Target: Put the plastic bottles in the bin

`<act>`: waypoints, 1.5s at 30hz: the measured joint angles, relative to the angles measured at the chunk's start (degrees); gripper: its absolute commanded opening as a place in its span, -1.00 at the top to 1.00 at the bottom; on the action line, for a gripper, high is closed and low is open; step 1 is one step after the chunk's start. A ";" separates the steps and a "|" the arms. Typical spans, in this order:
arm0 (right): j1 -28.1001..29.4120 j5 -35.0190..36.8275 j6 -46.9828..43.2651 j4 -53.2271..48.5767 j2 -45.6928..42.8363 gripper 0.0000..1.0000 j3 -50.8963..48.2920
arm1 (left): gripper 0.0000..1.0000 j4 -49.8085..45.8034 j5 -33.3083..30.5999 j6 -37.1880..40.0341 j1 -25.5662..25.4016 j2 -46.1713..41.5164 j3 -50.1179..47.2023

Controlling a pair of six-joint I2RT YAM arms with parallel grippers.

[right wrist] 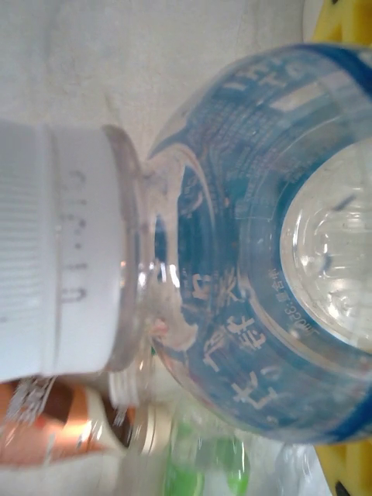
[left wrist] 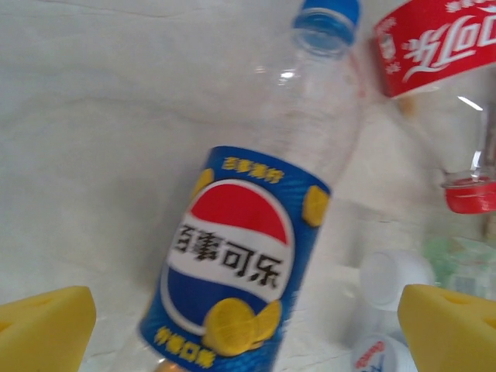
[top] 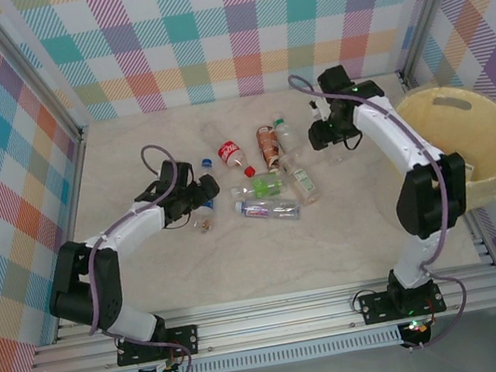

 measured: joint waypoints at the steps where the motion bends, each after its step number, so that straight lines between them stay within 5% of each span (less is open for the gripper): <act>1: 0.02 -0.68 0.15 0.35 -1.66 -0.16 -0.02 | -1.00 0.79 0.57 0.00 0.00 0.26 0.00; 16: -0.07 -4.79 3.28 10.45 -26.12 -0.06 -4.13 | -1.00 4.57 5.66 0.15 0.00 4.57 0.00; 25: -5.07 2.71 3.52 10.03 -36.48 -0.04 -4.81 | -1.00 4.52 6.54 0.13 0.00 6.05 0.00; 39: -24.15 12.24 3.93 -4.33 -37.33 -0.05 -4.96 | -1.00 3.65 7.15 0.15 0.00 6.27 0.92; 45: -27.87 13.07 3.93 -8.07 -33.77 -0.28 -5.77 | -1.00 2.69 7.56 0.15 0.00 6.62 1.20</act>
